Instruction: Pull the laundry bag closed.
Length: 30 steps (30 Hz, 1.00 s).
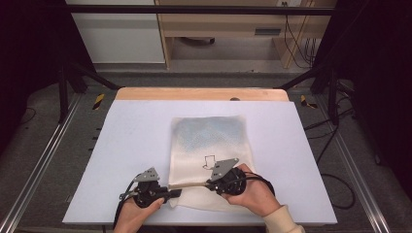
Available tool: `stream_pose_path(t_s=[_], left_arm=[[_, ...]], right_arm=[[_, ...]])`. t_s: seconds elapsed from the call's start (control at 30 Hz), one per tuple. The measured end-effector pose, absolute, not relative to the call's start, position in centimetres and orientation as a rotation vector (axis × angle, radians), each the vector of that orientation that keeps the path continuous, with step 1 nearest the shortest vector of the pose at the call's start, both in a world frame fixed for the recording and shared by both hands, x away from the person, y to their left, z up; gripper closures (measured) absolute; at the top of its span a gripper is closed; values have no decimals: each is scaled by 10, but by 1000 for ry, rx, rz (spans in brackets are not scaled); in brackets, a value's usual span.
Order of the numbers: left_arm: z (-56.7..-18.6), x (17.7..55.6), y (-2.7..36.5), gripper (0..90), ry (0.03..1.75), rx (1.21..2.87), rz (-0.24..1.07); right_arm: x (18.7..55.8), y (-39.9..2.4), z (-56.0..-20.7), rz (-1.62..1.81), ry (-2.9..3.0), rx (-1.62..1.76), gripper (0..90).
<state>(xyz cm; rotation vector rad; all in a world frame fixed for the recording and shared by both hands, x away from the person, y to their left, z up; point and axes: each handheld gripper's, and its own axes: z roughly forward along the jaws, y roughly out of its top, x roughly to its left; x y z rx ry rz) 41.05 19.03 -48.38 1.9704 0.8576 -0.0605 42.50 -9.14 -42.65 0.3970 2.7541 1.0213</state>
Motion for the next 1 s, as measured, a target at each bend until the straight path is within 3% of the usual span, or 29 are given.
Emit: stream_pose_path(t_s=[1.0], left_arm=[[-483, 410, 189, 824, 849, 1980, -46]], right_arm=[[421, -107, -424, 1032, 2726, 432, 821]])
